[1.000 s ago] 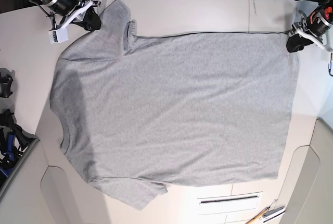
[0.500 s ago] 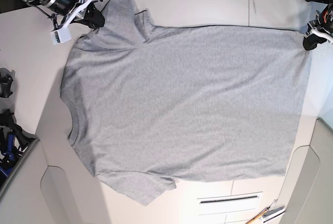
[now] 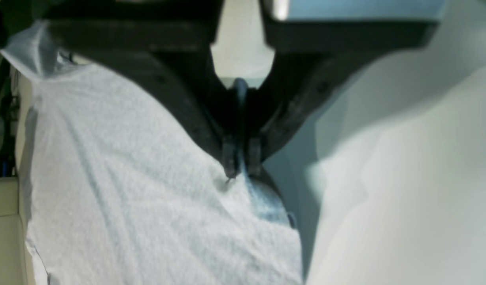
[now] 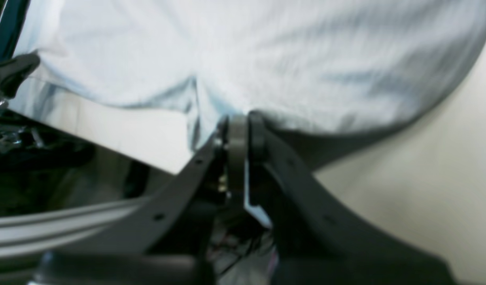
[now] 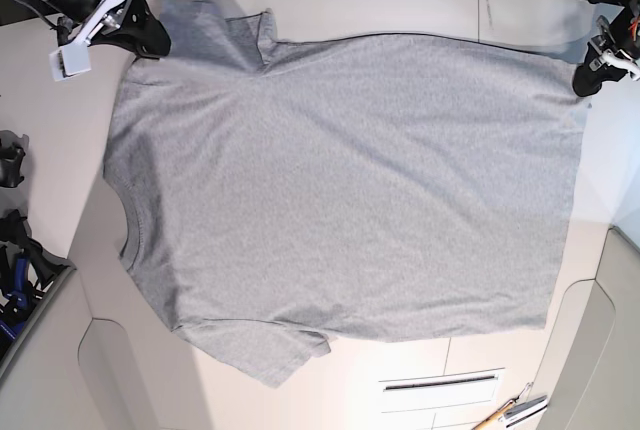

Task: Fold the T-shirt properly
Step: 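Lift the hem corners with both grippers and pull them toward the collar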

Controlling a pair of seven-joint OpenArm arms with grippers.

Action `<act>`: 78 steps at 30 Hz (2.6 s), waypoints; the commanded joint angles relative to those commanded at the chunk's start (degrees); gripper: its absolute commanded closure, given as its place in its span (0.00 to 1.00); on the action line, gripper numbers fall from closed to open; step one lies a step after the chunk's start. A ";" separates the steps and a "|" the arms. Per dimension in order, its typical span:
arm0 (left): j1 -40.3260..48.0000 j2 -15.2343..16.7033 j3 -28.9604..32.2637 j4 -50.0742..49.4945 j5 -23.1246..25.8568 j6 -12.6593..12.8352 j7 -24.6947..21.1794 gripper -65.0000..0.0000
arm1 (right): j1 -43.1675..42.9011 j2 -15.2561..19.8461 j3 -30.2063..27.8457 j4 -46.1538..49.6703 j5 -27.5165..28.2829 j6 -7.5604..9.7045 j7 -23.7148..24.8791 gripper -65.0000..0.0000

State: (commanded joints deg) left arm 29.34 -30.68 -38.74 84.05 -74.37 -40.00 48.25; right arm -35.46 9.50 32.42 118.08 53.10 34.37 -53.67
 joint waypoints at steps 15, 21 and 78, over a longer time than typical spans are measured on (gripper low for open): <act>-14.36 0.31 6.38 -0.02 25.55 0.00 -13.90 1.00 | 21.57 0.24 0.07 -14.91 -8.09 -0.07 4.22 1.00; -19.04 0.31 11.39 -0.07 34.47 0.00 -17.68 1.00 | 30.99 1.60 -1.03 -21.03 -8.68 -0.07 4.22 1.00; -26.77 0.68 9.84 -22.38 26.49 1.83 -17.81 0.28 | 32.76 -1.11 0.37 -40.48 -8.11 -1.05 4.85 0.55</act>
State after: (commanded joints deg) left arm 2.57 -30.00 -28.91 61.67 -47.88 -38.17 30.44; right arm -2.70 8.38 32.80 77.60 44.99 33.32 -48.82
